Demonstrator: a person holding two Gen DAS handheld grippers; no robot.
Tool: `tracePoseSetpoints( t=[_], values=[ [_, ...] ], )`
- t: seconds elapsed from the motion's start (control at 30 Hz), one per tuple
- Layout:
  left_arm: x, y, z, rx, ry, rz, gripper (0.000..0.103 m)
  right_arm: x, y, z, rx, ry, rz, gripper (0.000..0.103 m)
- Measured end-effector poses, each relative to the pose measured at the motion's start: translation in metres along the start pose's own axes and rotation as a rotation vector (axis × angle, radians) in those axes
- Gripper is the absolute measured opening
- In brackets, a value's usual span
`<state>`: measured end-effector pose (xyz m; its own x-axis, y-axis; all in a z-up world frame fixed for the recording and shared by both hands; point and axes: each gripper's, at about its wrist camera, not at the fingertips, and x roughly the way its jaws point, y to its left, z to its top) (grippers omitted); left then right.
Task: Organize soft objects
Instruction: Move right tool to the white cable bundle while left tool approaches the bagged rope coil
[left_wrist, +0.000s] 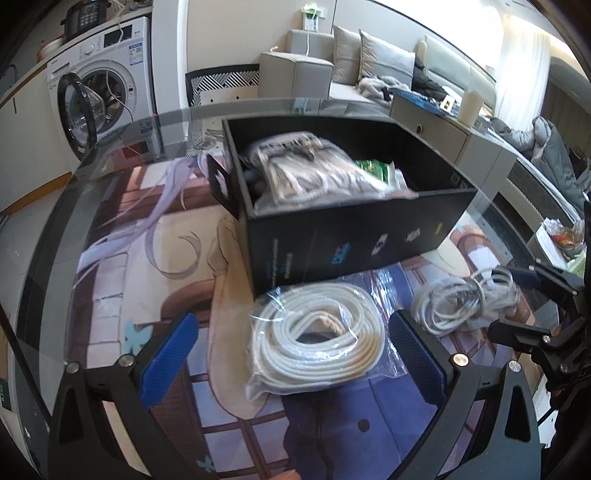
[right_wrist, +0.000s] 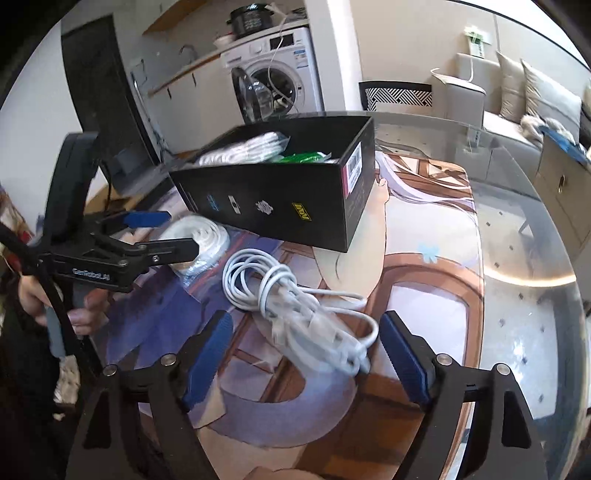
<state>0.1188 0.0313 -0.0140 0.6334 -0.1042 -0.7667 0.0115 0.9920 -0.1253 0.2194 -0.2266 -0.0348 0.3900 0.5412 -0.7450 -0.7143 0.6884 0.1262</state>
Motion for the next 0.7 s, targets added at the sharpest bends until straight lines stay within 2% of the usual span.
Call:
tracePoseSetpoints(
  t=[0.2, 0.5, 0.7],
  values=[
    [0.007, -0.010, -0.006, 0.049, 0.044, 0.004, 0.103, 0.015, 0.003, 0.011, -0.083, 0.046, -0.046, 0.083],
    [0.007, -0.017, -0.006, 0.068, 0.051, -0.012, 0.103, 0.027, 0.011, 0.016, -0.184, 0.076, 0.001, 0.083],
    [0.010, -0.020, -0.005, 0.091, 0.050, 0.001, 0.103, 0.026, 0.017, 0.016, -0.246, 0.089, 0.009, 0.067]
  ],
)
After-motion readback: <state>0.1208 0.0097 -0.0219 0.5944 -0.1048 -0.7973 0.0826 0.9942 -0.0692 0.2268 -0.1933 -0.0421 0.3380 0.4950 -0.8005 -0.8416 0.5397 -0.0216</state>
